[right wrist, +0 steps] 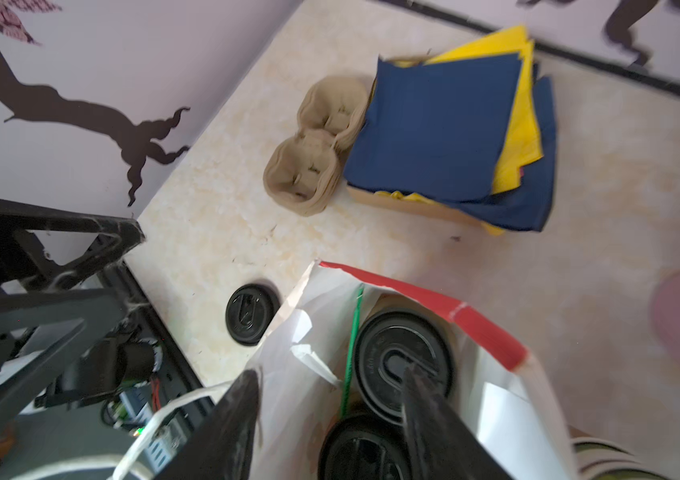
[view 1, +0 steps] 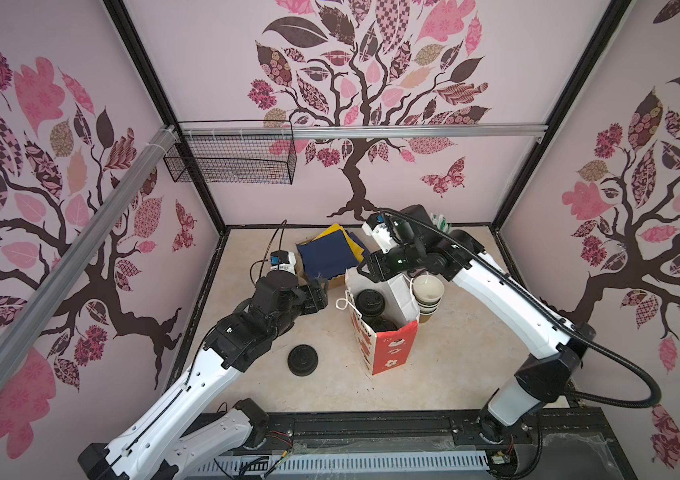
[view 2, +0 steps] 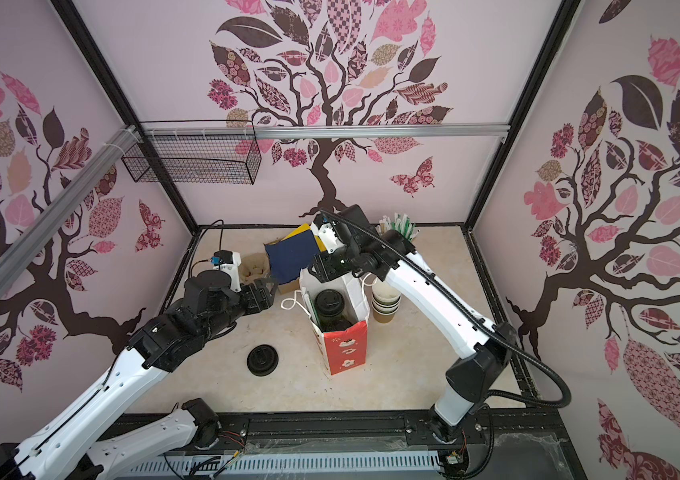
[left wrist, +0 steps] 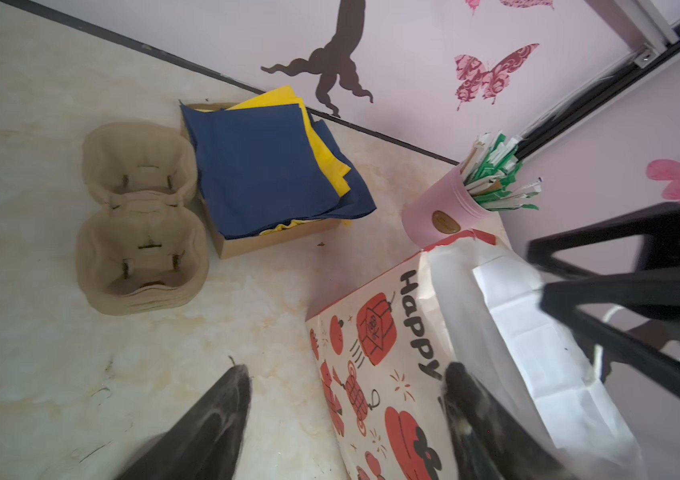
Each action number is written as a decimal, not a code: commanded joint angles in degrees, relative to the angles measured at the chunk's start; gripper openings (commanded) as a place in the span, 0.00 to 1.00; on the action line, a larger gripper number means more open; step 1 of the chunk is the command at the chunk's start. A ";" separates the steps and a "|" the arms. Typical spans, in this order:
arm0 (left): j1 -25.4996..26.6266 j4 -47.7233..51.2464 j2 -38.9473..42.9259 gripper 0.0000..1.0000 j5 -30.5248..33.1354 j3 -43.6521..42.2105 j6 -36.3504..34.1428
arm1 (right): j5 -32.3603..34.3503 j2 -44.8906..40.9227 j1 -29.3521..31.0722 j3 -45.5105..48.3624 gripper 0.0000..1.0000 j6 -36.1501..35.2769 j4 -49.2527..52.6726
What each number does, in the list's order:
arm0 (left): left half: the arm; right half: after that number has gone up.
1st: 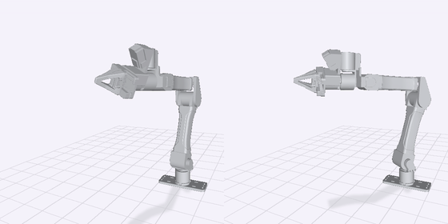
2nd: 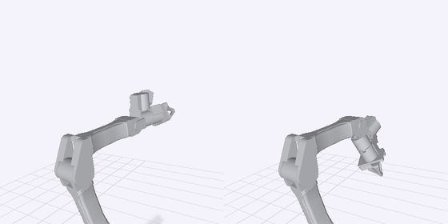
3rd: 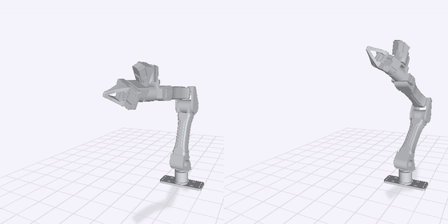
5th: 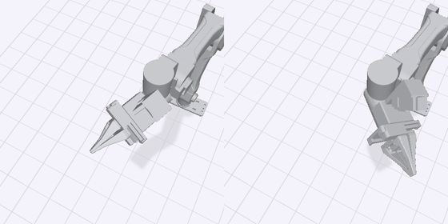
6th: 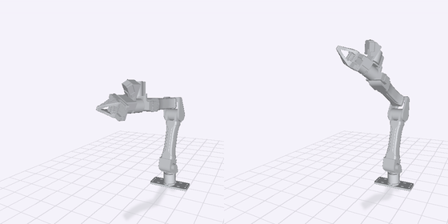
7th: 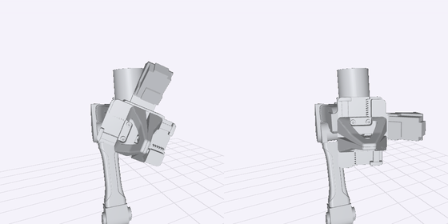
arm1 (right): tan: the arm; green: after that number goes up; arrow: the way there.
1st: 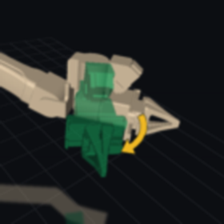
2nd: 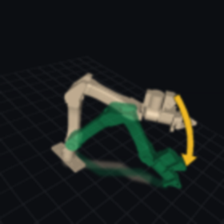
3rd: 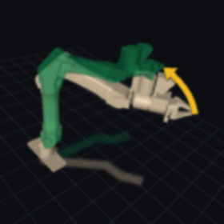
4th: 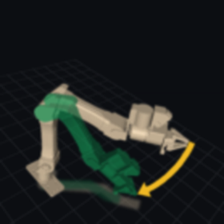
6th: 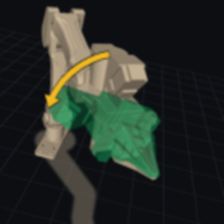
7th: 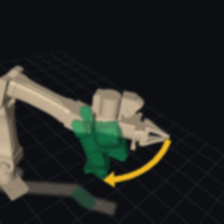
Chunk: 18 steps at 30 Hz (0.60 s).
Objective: Pack the takeout coffee
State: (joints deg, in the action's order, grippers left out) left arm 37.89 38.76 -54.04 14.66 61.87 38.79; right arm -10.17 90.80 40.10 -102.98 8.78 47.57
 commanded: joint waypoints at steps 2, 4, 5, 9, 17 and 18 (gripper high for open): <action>-1.85 11.86 -3.95 0.74 7.38 6.05 3.75 | 19.44 -15.60 -0.02 9.96 0.65 2.88 -14.52; -6.03 16.81 -7.31 0.74 4.03 8.60 5.20 | 26.23 -20.64 -0.02 16.25 0.67 2.91 -20.74; -8.62 18.86 -9.18 0.73 1.83 9.81 5.66 | 29.01 -22.50 -0.04 18.41 0.67 2.88 -22.88; -18.81 16.02 -15.63 0.70 -9.36 11.49 3.23 | 34.03 -22.82 -0.07 18.87 0.67 3.24 -22.47; -28.74 12.22 -39.15 0.63 -18.85 25.79 -5.72 | 31.73 -18.61 -0.07 14.46 0.67 4.57 -18.55; -29.11 11.74 -42.00 0.62 -18.06 28.60 -7.03 | 31.52 -18.43 -0.12 14.12 0.67 4.51 -18.34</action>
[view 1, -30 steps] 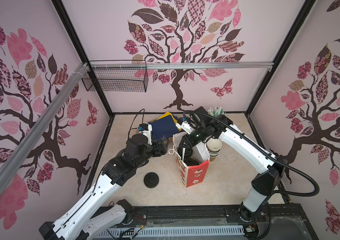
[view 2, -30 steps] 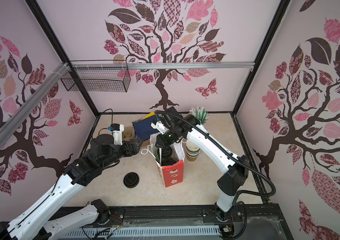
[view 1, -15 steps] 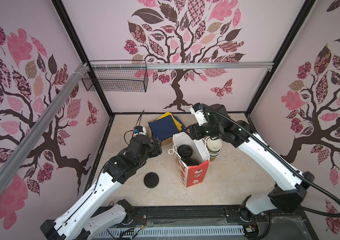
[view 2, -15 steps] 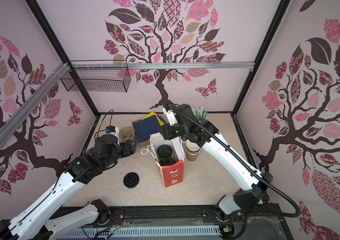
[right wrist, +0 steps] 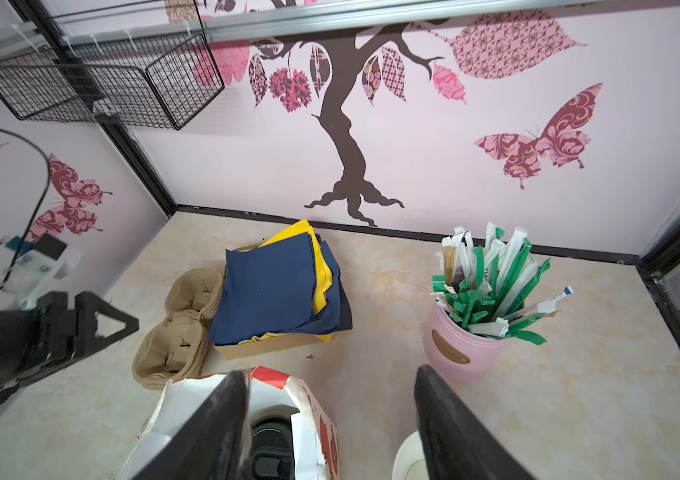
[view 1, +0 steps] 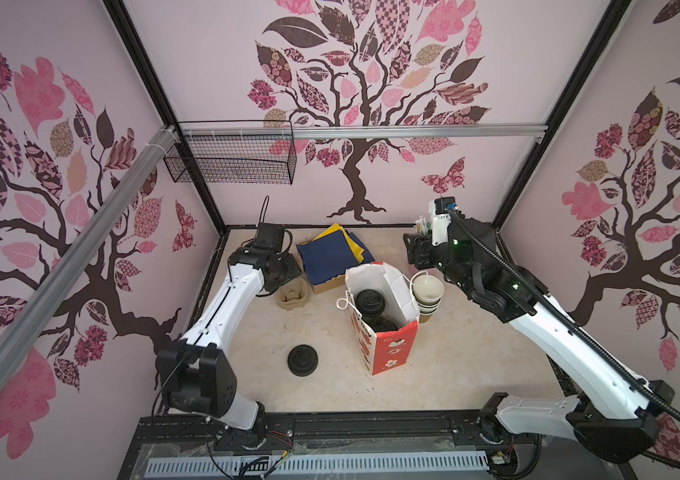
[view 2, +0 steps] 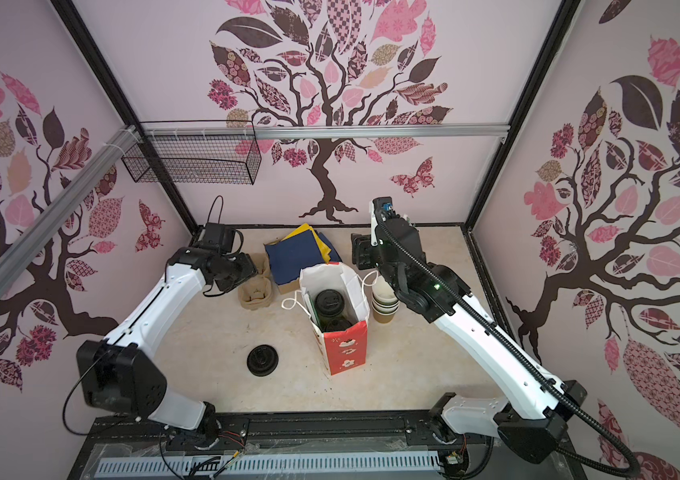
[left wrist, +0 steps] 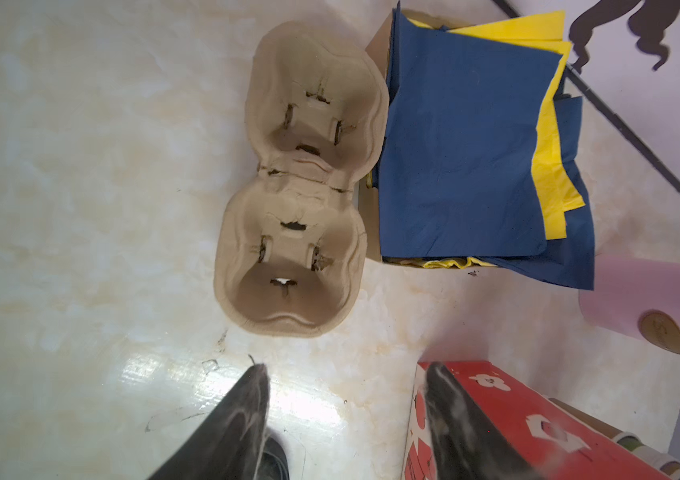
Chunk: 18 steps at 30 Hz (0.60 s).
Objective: Pack the takeout coffee
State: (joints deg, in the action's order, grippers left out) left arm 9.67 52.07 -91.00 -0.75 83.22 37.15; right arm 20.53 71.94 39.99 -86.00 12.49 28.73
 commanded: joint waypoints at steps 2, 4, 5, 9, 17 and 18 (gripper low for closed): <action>-1.29 -3.01 -10.69 0.59 -1.08 12.18 -7.35 | 0.81 0.86 -0.01 -3.59 0.67 0.33 0.95; -1.37 -4.14 -16.34 0.54 0.42 17.18 -9.04 | 0.84 1.41 0.00 -4.66 0.67 -0.38 1.88; -1.41 -4.80 -19.11 0.53 1.15 19.44 -9.14 | 0.87 1.65 0.00 -5.12 0.67 -0.76 2.39; -1.34 -7.98 -27.18 0.48 3.39 25.12 -8.51 | 1.46 2.35 -0.02 -6.79 0.67 -1.93 4.45; -0.75 -10.57 -36.57 0.40 9.10 32.41 -7.69 | 2.57 1.49 0.00 -6.42 0.67 -1.59 7.53; -0.71 -10.67 -37.39 0.39 9.58 33.48 -7.86 | 2.69 1.44 -0.02 -6.57 0.67 -1.59 7.90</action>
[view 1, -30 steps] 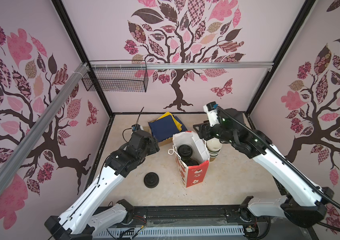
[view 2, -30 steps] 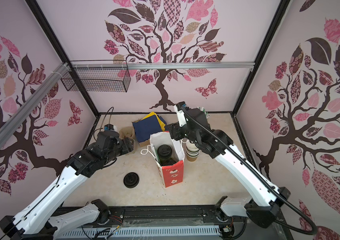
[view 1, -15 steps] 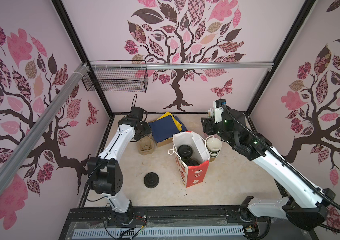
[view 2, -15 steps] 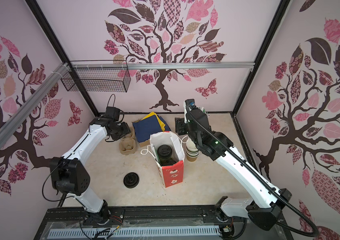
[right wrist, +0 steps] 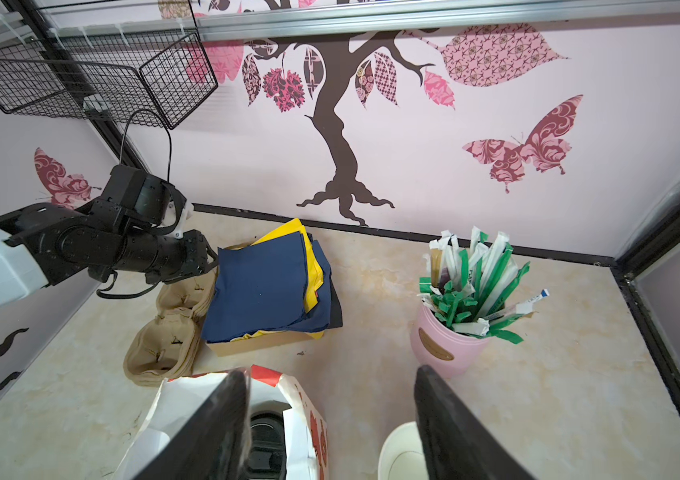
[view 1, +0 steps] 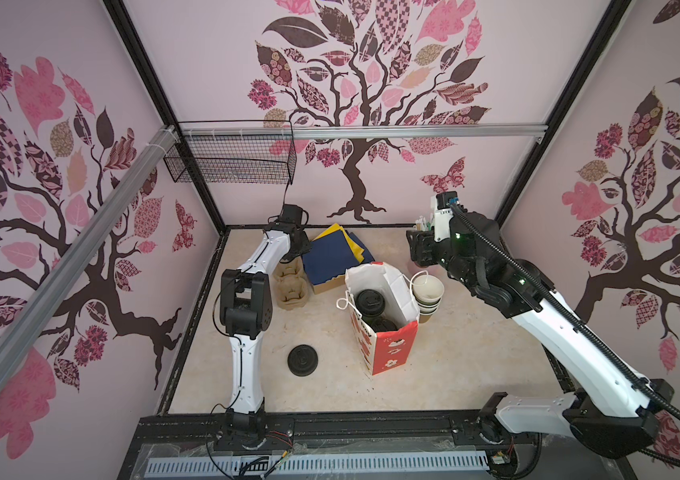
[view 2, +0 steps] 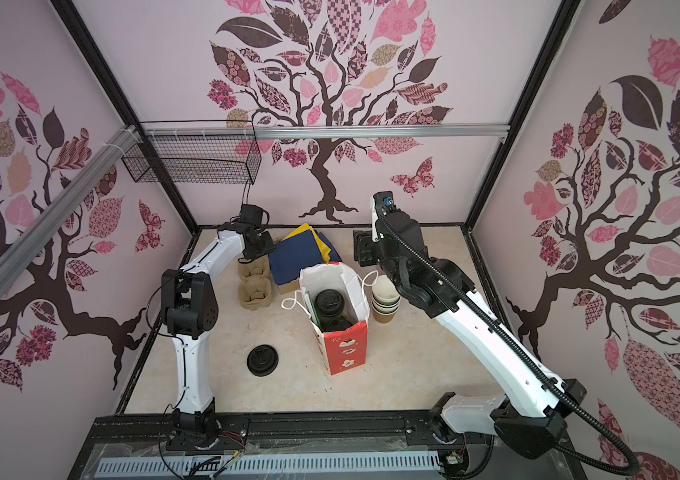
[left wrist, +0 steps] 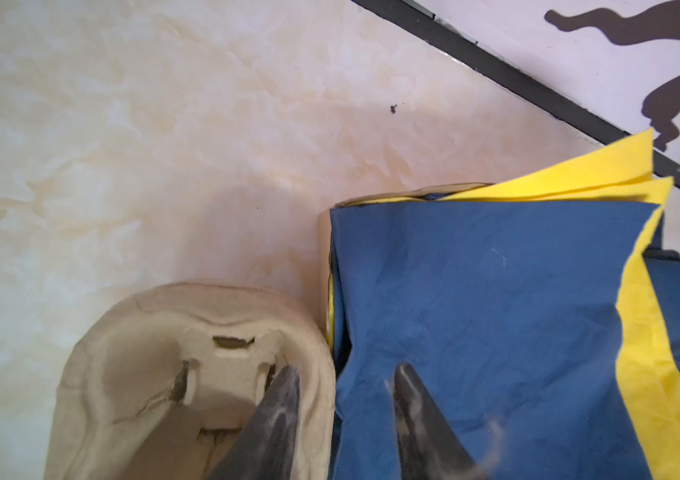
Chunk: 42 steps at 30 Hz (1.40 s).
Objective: Pack the takeout coffee
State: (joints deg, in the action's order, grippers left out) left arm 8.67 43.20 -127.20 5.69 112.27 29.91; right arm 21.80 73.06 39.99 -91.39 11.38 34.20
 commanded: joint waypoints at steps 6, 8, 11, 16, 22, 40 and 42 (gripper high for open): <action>0.61 0.46 -6.18 0.34 4.11 10.06 -1.68 | 2.15 -1.20 0.00 0.08 0.67 0.02 3.63; 0.69 0.46 -7.00 0.33 4.55 10.57 -1.39 | 2.41 -1.25 0.00 -0.49 0.68 0.56 4.40; 0.96 1.52 -8.68 0.30 4.67 12.34 -1.14 | 2.78 -0.99 0.00 -1.86 0.68 0.71 5.25; 1.59 3.10 -9.91 0.26 6.75 13.42 -1.37 | 3.60 -1.53 -0.04 -1.82 0.68 0.97 6.06; 1.94 3.62 -9.40 0.31 10.65 12.90 -1.56 | 3.42 -3.25 -0.05 -0.30 0.68 2.66 6.26; 2.32 3.13 -10.83 0.22 9.77 11.86 -1.44 | 3.64 -3.80 0.00 -0.36 0.68 3.65 7.20; 2.41 3.12 -11.13 0.21 9.64 11.83 -1.20 | 3.83 -4.01 -0.06 -0.36 0.68 3.65 7.29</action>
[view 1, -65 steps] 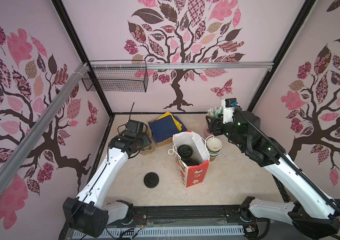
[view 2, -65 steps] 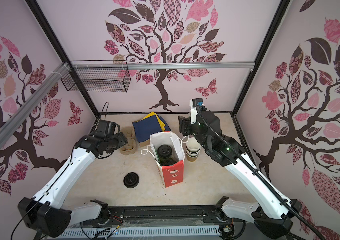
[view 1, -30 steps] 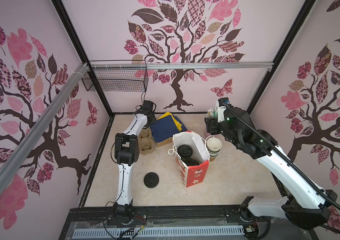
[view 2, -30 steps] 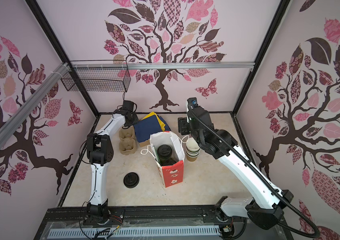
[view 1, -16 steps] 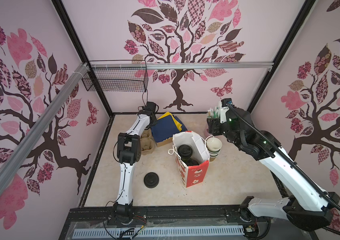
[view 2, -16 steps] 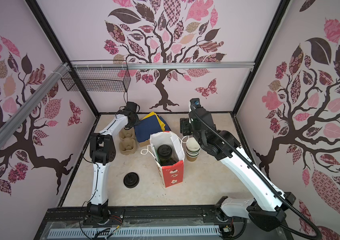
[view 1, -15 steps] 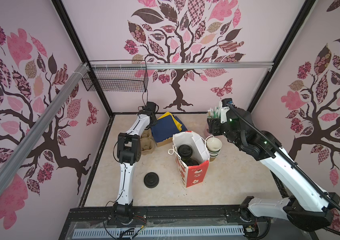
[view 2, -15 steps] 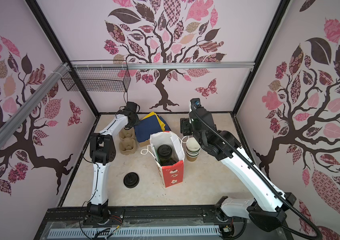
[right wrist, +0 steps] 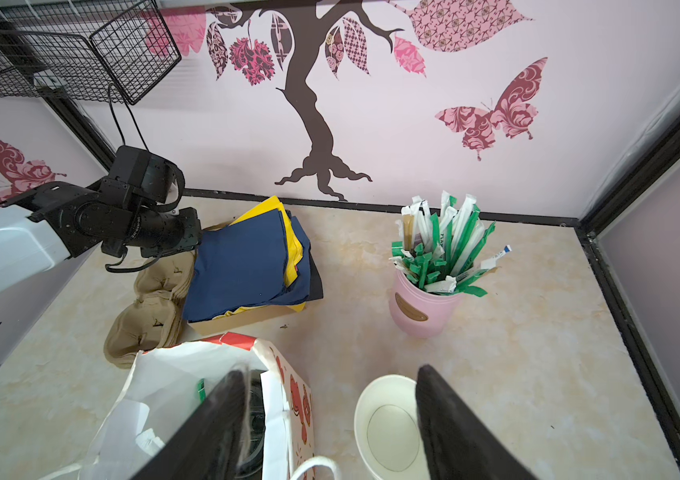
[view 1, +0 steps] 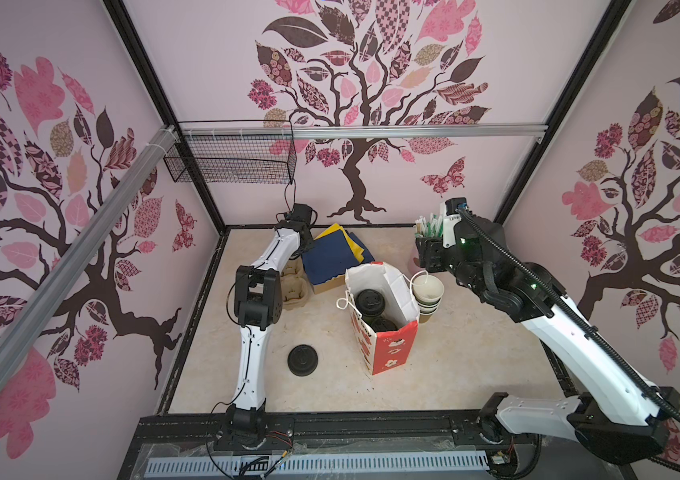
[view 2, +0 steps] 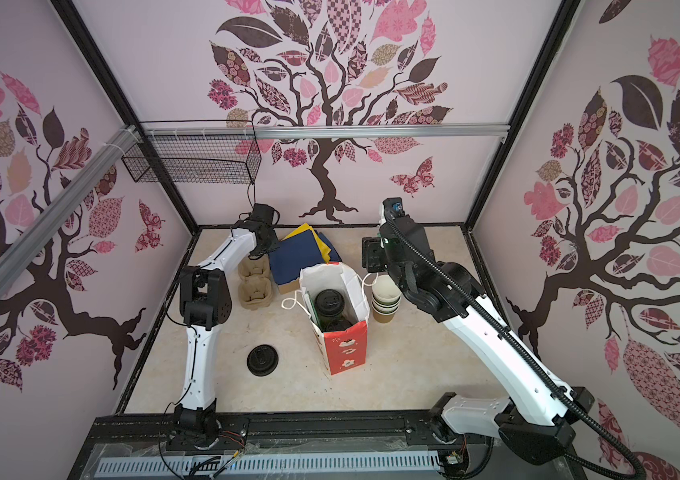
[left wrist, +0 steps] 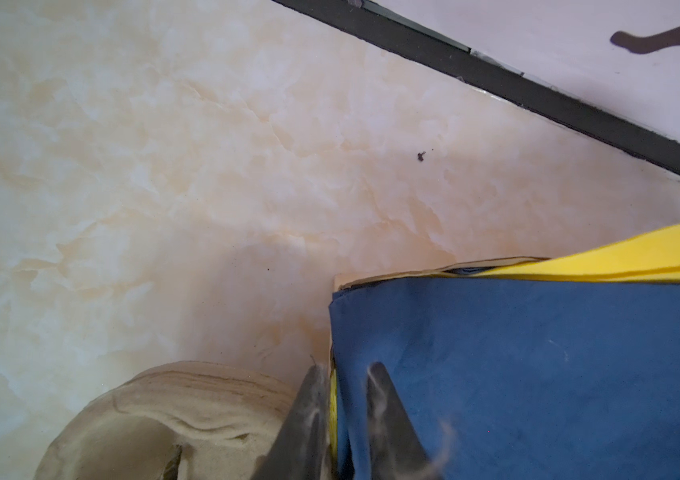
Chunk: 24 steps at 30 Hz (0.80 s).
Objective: Pack the takeout coffee
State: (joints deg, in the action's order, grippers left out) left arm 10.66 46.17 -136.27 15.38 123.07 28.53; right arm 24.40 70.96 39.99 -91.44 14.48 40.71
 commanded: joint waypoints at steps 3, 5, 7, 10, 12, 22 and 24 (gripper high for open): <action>0.46 0.17 -2.49 0.20 0.14 1.08 0.23 | 1.50 -2.27 0.01 -0.49 0.67 0.67 1.28; 0.46 0.15 -2.72 0.20 0.27 1.12 0.29 | 1.70 -2.47 -0.01 -0.64 0.67 0.84 1.56; 0.42 0.35 -3.03 0.20 0.44 1.42 0.38 | 1.96 -2.58 -0.07 -0.77 0.67 1.04 1.78; 0.43 0.30 -3.27 0.19 0.38 1.73 0.30 | 1.96 -2.66 0.00 -0.85 0.67 1.28 2.01; 0.33 0.25 -3.52 0.15 -0.45 2.06 0.21 | 2.03 -2.73 -0.01 -0.87 0.67 1.39 2.01; 0.07 1.54 -4.53 0.10 -0.19 3.18 -0.46 | 2.67 -3.03 0.00 -1.19 0.67 1.56 2.07; 0.07 1.94 -4.95 0.10 -0.26 3.58 -0.56 | 2.89 -3.11 -0.04 -1.24 0.67 1.73 2.18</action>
State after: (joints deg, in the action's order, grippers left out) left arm 10.87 46.09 -138.28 15.75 124.75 28.49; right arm 25.93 69.58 39.99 -91.46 15.53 42.11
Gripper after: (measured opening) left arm 0.104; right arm 0.667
